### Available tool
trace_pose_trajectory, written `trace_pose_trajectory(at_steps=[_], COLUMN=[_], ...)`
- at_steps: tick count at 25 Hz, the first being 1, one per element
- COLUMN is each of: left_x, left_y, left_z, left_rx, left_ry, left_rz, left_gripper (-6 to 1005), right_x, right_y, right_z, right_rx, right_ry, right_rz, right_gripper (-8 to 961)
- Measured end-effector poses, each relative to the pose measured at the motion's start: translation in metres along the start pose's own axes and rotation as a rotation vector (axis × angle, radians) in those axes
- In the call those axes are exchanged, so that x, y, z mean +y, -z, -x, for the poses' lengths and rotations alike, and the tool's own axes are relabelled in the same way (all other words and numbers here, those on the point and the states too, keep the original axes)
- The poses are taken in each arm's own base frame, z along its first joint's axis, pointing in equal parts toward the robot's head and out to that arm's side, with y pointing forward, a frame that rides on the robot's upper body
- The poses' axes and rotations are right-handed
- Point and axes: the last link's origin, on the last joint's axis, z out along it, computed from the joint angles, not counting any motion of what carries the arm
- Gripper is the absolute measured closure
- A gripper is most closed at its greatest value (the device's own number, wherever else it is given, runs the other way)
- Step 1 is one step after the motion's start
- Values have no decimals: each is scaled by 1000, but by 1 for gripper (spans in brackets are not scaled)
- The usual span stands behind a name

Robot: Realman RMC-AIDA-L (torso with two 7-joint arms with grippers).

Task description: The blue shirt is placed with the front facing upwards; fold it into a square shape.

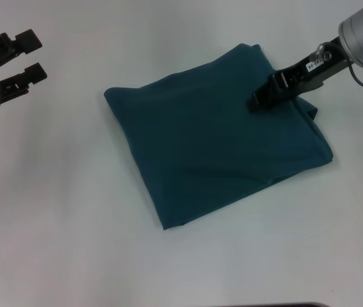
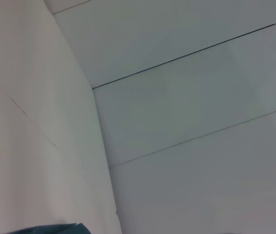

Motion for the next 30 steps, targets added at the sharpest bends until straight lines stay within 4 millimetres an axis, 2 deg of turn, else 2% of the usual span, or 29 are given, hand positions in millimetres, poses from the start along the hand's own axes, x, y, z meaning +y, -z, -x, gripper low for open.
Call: trace_pose_trajectory(at_steps=[6, 11, 16, 22, 25, 30], left_x=[0, 0, -4, -11, -16, -27], left_y=[1, 1, -1, -11, -15, -39], left_z=[0, 3, 18, 51, 60, 69], left_rx=[1, -16, -101, -256, -285, -348], left_ry=[1, 4, 31, 114, 127, 171], left_rz=[-1, 1, -25, -101, -191, -253], left_gripper=[130, 131, 131, 131, 132, 132], right_x=[-15, -15, -10, -17, -20, -23], right_y=[5, 34, 52, 69, 74, 77], right_z=[2, 7, -1, -10, -11, -11], right_rx=[3, -95, -191, -300, -337, -360], right_ry=[-43, -35, -4, -11, -19, -40], right_rz=[-147, -158, 10, 205, 253, 268], right_gripper=[536, 535, 534, 532, 523, 479])
